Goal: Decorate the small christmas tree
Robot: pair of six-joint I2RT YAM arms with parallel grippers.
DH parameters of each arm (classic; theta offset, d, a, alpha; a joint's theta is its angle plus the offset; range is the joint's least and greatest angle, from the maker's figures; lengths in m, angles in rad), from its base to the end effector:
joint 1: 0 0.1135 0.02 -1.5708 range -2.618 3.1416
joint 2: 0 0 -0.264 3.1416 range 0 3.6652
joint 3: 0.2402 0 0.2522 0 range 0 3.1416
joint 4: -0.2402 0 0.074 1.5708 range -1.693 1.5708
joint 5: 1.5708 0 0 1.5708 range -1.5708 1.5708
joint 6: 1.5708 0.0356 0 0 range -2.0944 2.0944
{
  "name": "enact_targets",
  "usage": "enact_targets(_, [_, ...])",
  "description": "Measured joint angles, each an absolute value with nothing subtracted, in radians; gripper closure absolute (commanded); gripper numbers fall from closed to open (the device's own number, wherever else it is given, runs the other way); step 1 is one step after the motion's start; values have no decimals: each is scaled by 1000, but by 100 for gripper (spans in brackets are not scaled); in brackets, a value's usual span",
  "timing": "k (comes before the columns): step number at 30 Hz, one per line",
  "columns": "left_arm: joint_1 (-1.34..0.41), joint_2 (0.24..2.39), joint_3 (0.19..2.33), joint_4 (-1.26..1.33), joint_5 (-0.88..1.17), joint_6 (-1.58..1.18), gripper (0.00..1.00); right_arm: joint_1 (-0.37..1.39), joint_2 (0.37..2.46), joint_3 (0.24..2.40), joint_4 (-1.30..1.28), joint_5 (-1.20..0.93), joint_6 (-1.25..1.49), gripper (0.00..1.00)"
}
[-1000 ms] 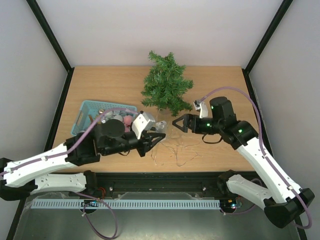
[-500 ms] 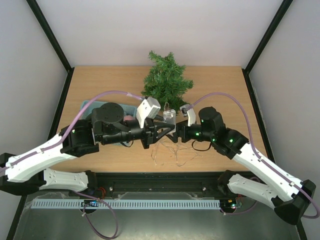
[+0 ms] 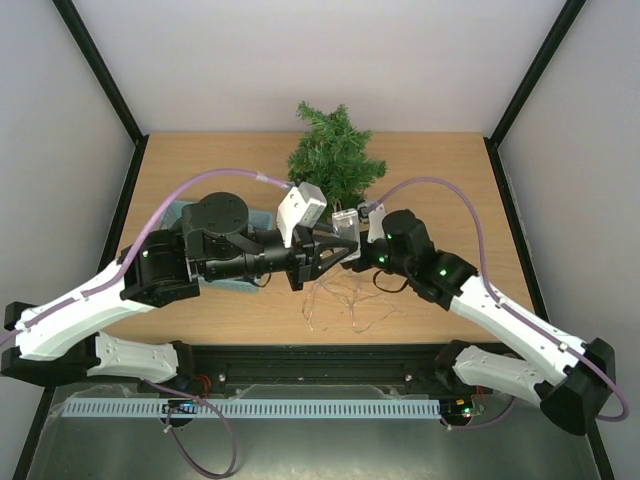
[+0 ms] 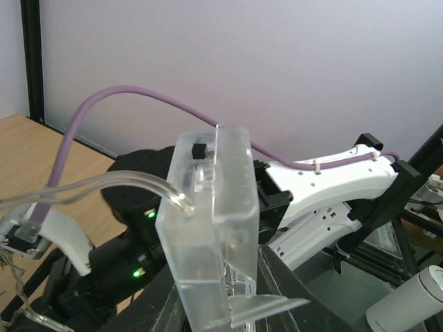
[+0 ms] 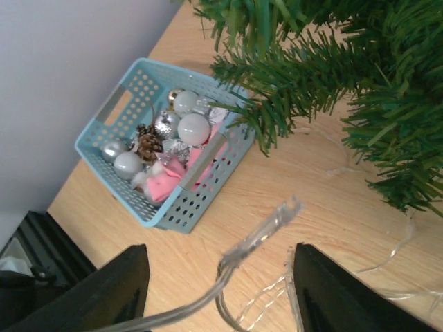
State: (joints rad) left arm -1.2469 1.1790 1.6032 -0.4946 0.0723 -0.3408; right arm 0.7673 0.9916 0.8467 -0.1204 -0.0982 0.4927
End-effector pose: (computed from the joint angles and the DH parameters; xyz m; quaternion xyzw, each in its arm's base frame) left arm 0.0698 -0.2160 0.5053 0.3422 0.6465 -0.5044 0.4588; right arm 0.1647 0.1637 0.3297 -0.1381 0.7819 0.3889 0.4672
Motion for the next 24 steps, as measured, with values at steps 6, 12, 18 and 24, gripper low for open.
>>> enact_targets(6, [-1247,1198,1644,-503,55,-339,77,767,1017,850,-112,-62,486,87])
enact_targets(12, [-1200,1269,1769,-581,-6,-345,77,767,933,945,-212,8,459,99])
enact_targets(18, [-969,1345,1840,-622,59,-353,77,755,962,1200,-339,104,398,99])
enact_targets(24, [-732,1409,1913,-620,206,-349,78,599,1117,1394,-426,84,342,99])
